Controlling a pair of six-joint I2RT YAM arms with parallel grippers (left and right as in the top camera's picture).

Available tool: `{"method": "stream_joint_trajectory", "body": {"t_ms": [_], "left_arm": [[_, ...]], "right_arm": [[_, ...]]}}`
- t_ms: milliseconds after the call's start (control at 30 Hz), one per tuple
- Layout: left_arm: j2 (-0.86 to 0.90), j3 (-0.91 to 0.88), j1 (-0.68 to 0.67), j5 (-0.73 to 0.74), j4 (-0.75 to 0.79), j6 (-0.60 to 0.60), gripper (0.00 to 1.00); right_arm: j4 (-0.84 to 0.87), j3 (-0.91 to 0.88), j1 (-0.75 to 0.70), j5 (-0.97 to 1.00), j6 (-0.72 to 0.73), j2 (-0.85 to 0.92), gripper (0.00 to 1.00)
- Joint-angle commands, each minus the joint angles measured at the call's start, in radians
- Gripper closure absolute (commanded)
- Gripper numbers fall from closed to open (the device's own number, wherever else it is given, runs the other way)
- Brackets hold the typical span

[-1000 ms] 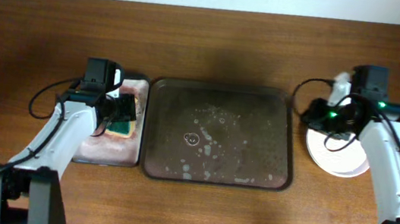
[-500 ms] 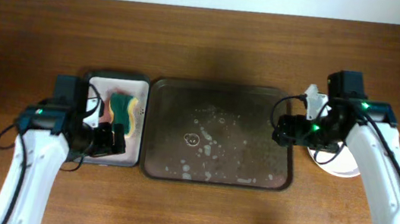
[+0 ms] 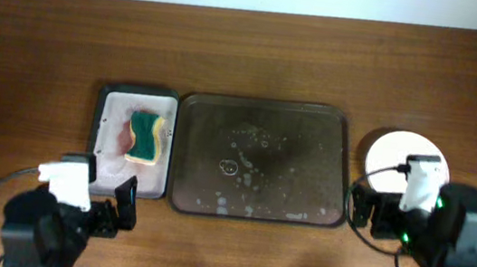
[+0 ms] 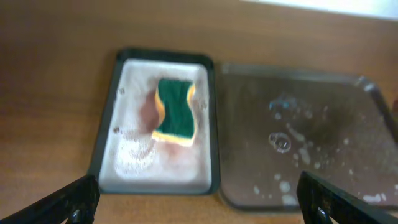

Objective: Clean dirty plates on tray and stack at the side

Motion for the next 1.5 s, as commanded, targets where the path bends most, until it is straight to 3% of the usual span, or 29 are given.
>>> {"method": "stream_joint_trajectory", "body": {"t_ms": [0,800,933,1200,1467], "left_arm": [[-0.063,-0.016,0.004,0.007,-0.014,0.019,0.01],[-0.067,-0.017,0.004,0.007,-0.021,0.019,0.01],[-0.067,-0.017,0.004,0.007,-0.021,0.019,0.0],[-0.067,-0.017,0.004,0.007,-0.021,0.019,0.01],[-0.067,-0.017,0.004,0.007,-0.021,0.019,0.01]], "right_arm": [[-0.013,-0.014,-0.003,0.039,0.003,-0.096,0.01],[0.013,-0.017,-0.002,0.076,0.0,-0.159,0.01],[0.146,-0.079,-0.002,0.072,0.0,-0.236,0.01],[0.583,-0.429,0.042,0.05,0.0,-0.52,0.01],[0.988,-0.734,0.046,0.062,0.003,-0.686,0.01]]}}
